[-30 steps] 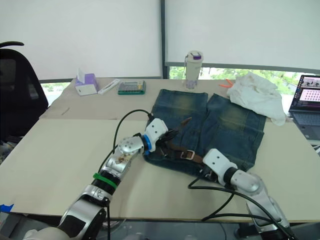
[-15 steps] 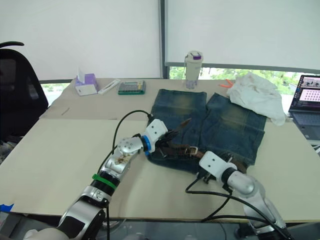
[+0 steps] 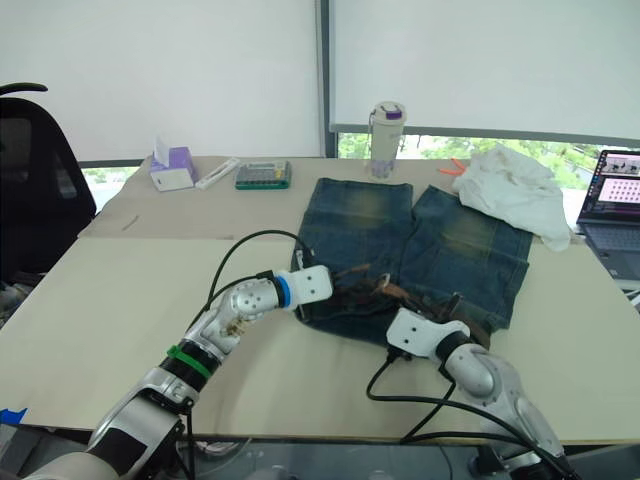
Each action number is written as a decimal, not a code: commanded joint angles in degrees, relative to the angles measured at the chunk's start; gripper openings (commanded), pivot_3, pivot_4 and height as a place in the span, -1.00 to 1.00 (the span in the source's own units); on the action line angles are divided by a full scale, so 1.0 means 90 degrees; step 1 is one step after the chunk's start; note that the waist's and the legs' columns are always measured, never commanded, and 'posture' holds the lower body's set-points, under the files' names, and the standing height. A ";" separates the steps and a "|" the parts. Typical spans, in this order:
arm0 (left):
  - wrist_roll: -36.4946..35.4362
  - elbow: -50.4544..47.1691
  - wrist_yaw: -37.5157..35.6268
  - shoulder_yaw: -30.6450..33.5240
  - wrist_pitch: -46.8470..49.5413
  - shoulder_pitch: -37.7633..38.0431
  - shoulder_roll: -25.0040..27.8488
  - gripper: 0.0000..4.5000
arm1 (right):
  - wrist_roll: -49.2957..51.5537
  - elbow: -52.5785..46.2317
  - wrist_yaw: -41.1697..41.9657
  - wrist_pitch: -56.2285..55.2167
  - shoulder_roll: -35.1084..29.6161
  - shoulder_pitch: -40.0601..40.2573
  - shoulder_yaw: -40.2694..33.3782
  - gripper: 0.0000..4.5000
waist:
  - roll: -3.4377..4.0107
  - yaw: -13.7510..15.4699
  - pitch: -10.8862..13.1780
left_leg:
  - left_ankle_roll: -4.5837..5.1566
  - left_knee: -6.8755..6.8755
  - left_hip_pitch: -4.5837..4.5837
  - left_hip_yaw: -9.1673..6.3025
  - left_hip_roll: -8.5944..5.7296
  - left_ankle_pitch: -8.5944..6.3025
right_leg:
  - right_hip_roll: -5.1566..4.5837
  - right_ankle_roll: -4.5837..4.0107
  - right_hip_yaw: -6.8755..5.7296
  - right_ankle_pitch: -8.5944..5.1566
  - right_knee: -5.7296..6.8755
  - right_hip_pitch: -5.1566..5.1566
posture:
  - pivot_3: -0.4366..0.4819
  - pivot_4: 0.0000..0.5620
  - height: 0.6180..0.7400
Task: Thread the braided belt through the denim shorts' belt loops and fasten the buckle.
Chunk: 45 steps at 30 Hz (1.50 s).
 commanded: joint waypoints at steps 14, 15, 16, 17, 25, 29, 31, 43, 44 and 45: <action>0.1159 -0.0093 0.0147 -0.0706 -0.0556 -0.0634 -0.0053 -1.00 | -0.0445 0.0091 -0.0208 -0.0504 0.0064 -0.0134 -0.0058 -0.99 | 0.0000 -0.0007 0.0000 | 0.0001 0.0000 0.0000 0.0002 0.0000 0.0000 | 0.0001 0.0000 0.0000 0.0000 0.0001 0.0001 | -0.05 -0.47 1.00; 0.1210 -0.0089 0.0125 -0.0726 -0.0503 -0.0695 -0.0098 -1.00 | -0.0455 0.0112 -0.0221 -0.0548 0.0068 -0.0152 -0.0044 -0.99 | 0.0000 -0.0008 0.0000 | 0.0001 0.0000 0.0000 0.0002 0.0000 0.0000 | 0.0002 0.0000 0.0000 0.0000 0.0001 0.0001 | -0.05 -0.47 1.00; 0.1234 -0.0066 0.0114 -0.0733 -0.0471 -0.0741 -0.0147 -1.00 | -0.0453 0.0132 -0.0221 -0.0584 0.0081 -0.0166 -0.0028 -0.99 | 0.0000 -0.0008 0.0000 | 0.0001 0.0000 0.0000 0.0002 0.0000 0.0000 | 0.0002 0.0000 0.0000 0.0000 0.0001 0.0001 | -0.05 -0.47 1.00; 0.1245 0.0005 0.0184 -0.0742 -0.0470 -0.0792 -0.0247 -1.00 | -0.0452 0.0150 -0.0220 -0.0637 0.0104 -0.0176 0.0005 -0.99 | 0.0000 -0.0008 0.0000 | 0.0001 0.0000 -0.0001 0.0002 0.0000 0.0000 | 0.0002 0.0000 0.0000 0.0000 0.0002 0.0001 | -0.05 -0.47 1.00; 0.1425 0.0609 0.0430 -0.1020 -0.0818 -0.1070 -0.0823 -1.00 | -0.0582 0.0221 -0.0223 -0.0816 0.0206 -0.0232 0.0103 -0.99 | -0.0001 -0.0027 0.0000 | 0.0001 0.0001 0.0001 0.0003 -0.0001 0.0000 | 0.0004 0.0001 0.0000 0.0000 0.0002 0.0003 | -0.05 -0.47 1.00; 0.1645 0.0605 0.0311 -0.1239 -0.1102 -0.1252 -0.0720 -1.00 | -0.0581 0.0206 -0.0250 -0.0817 0.0220 -0.0195 0.0055 -0.99 | -0.0001 -0.0022 0.0001 | 0.0001 0.0001 0.0000 0.0003 -0.0001 0.0000 | 0.0003 0.0001 0.0000 0.0000 0.0002 0.0003 | -0.05 -0.47 1.00; 0.1769 0.0452 0.0175 -0.1303 -0.1211 -0.1335 -0.0541 -1.00 | -0.0574 0.0201 -0.0250 -0.0815 0.0213 -0.0167 0.0031 -0.99 | -0.0001 -0.0027 0.0000 | 0.0001 0.0001 0.0000 0.0003 -0.0001 0.0000 | 0.0003 0.0001 0.0000 0.0000 0.0002 0.0003 | -0.05 -0.47 1.00; 0.1900 -0.0417 -0.0892 -0.1298 -0.1191 -0.1319 0.0342 -1.00 | -0.0615 0.0390 -0.0282 -0.0904 0.0294 -0.0228 -0.0001 -0.99 | 0.0001 -0.0075 0.0000 | 0.0001 0.0001 0.0001 0.0003 0.0002 0.0000 | 0.0006 0.0000 0.0000 0.0000 0.0005 0.0002 | -0.05 -0.47 1.00; 0.1934 -0.0414 -0.0866 -0.1282 -0.1160 -0.1354 0.0326 -1.00 | -0.0628 0.0387 -0.0300 -0.0909 0.0305 -0.0233 -0.0006 -0.99 | 0.0000 -0.0080 0.0000 | 0.0001 0.0001 0.0002 0.0003 0.0002 0.0000 | 0.0007 0.0000 0.0000 0.0000 0.0006 0.0002 | -0.05 -0.47 1.00; 0.1992 -0.0414 -0.0841 -0.1267 -0.1123 -0.1402 0.0315 -1.00 | -0.0636 0.0384 -0.0317 -0.0908 0.0320 -0.0234 -0.0015 -0.99 | 0.0000 -0.0083 0.0000 | 0.0001 0.0001 0.0002 0.0003 0.0002 0.0000 | 0.0008 0.0000 0.0000 0.0000 0.0006 0.0002 | -0.05 -0.47 1.00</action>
